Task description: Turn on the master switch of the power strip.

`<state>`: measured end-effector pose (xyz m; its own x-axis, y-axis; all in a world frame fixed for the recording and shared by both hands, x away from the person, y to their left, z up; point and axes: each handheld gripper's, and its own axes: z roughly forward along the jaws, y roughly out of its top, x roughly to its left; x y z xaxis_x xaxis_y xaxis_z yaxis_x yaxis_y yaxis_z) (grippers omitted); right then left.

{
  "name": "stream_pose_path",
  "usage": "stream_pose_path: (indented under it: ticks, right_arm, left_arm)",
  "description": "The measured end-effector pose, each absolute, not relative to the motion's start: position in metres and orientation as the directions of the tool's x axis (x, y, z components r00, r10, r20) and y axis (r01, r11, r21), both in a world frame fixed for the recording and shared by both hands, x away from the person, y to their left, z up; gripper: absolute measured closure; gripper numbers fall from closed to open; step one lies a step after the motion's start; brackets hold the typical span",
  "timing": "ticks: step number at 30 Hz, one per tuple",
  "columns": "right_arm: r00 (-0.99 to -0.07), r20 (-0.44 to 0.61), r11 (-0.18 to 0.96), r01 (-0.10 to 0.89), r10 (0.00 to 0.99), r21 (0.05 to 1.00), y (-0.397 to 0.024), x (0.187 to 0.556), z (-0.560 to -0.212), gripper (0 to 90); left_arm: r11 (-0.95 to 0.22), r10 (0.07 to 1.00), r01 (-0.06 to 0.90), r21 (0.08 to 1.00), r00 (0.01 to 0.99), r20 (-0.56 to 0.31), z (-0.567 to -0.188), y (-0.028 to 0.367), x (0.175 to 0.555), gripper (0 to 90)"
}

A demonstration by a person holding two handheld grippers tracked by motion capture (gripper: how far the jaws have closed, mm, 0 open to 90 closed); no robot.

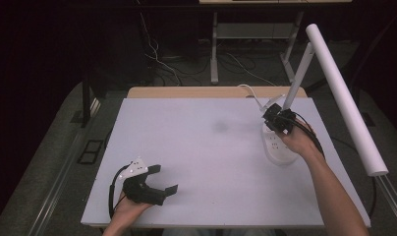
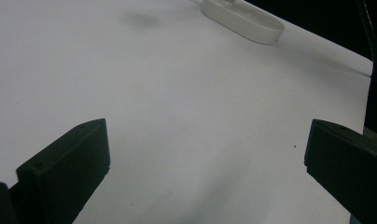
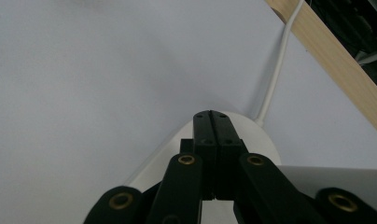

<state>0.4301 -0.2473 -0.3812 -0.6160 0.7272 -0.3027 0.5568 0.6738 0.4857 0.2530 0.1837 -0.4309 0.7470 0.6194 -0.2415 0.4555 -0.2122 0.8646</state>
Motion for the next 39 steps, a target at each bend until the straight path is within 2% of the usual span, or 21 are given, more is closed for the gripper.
stream_pose_path:
  ticks: [26,39]
  right_arm:
    - [-0.584,-0.303,0.655,0.619,0.753,0.434,-0.246,0.443,-0.404,89.6]
    - [-0.560,-0.278,0.618,0.624,0.781,0.478,-0.251,0.441,-0.406,89.6]
  left_arm:
    - [-0.215,0.621,0.457,0.863,0.746,-0.241,-0.431,0.185,0.253,0.0]
    - [-0.220,0.618,0.456,0.862,0.749,-0.238,-0.431,0.183,0.252,0.0]
